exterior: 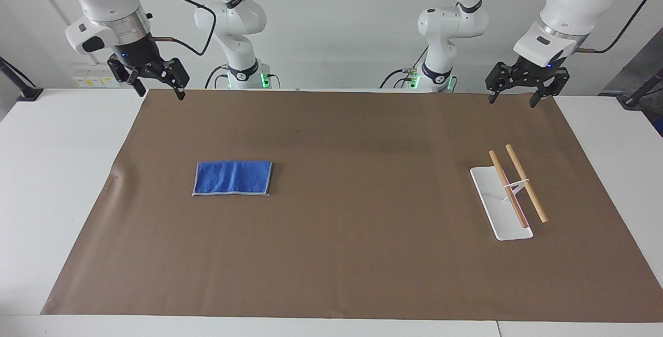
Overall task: Right arm passes towel to left arm to hang
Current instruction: 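Move the right gripper down over the blue towel's edge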
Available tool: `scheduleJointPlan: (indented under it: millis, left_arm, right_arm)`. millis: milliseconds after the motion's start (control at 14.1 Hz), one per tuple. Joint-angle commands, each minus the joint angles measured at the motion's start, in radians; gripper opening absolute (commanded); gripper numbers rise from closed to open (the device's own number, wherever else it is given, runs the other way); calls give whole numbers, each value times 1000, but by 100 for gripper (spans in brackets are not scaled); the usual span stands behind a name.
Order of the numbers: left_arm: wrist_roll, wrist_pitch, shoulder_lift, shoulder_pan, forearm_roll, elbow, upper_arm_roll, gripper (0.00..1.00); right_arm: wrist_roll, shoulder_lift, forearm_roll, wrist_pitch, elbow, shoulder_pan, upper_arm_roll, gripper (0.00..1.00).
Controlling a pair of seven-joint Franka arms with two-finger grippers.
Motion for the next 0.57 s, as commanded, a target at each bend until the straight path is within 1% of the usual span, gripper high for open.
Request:
scheduleJointPlan:
  millis: [0,212,283,495]
  left_arm:
    - [-7,-7,-26,15,20,-26,-10,100]
    - [-9,-7,-26,13,20,-26,-10,100]
    - [-7,-7,-26,13,20,-26,-10,100]
    - [-9,-7,-26,15,20,-26,-10,100]
  right_arm:
    - [11,-40,17,108,-98,13,6,100]
    - [12,-54,19,264,-262,51,7,100]
    - [12,-49,19,310,-297,57,6,100]
    - [15,-5,20,474,-412,77,9,100]
